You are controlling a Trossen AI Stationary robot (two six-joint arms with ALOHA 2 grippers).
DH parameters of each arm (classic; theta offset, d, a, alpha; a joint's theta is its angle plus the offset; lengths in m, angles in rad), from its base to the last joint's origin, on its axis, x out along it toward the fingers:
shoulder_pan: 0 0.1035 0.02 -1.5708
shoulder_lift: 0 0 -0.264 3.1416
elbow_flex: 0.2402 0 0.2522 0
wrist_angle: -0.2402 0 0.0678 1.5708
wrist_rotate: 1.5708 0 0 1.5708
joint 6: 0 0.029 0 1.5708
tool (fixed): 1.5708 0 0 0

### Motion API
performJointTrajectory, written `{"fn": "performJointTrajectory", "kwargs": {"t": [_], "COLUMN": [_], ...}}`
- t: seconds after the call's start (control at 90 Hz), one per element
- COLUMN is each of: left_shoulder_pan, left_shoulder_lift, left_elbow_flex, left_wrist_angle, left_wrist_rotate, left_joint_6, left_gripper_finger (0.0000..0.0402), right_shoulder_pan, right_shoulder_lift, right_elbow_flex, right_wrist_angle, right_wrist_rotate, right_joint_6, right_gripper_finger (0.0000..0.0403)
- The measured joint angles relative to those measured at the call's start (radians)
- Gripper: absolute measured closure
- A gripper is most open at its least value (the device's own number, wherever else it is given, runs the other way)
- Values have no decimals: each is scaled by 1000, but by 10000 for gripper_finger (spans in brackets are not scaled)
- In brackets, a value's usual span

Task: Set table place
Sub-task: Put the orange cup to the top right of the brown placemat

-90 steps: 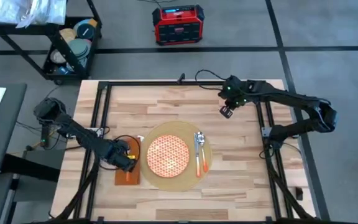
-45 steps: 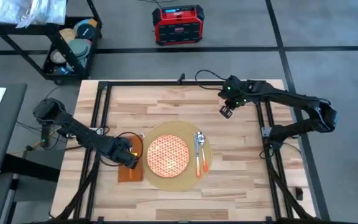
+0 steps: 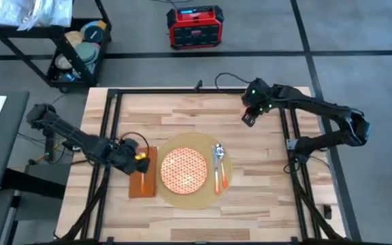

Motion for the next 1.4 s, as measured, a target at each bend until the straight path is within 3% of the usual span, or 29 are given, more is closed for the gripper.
{"fn": "performJointTrajectory", "kwargs": {"t": [0.144,0.356,0.956,1.089,1.256,1.4], "left_shoulder_pan": [90,214,268,268,268,268], "left_shoulder_lift": [-142,-263,-257,-257,-257,-257], "left_elbow_flex": [1,2,2,2,2,2], "left_wrist_angle": [-13,-44,-34,-35,-42,-50], "left_wrist_rotate": [-88,-91,-90,-90,-90,-97], "left_joint_6": [95,239,251,238,225,221], "left_gripper_finger": [402,402,402,402,402,402], "right_shoulder_pan": [-86,-159,-226,-242,-191,-99], "right_shoulder_lift": [8,94,380,432,435,389], "right_elbow_flex": [58,164,228,228,227,227], "right_wrist_angle": [-34,-94,-81,-88,-103,-99], "right_wrist_rotate": [11,24,52,70,72,54], "right_joint_6": [-122,-274,-429,-408,-387,-316], "right_gripper_finger": [246,180,188,234,381,399]}}
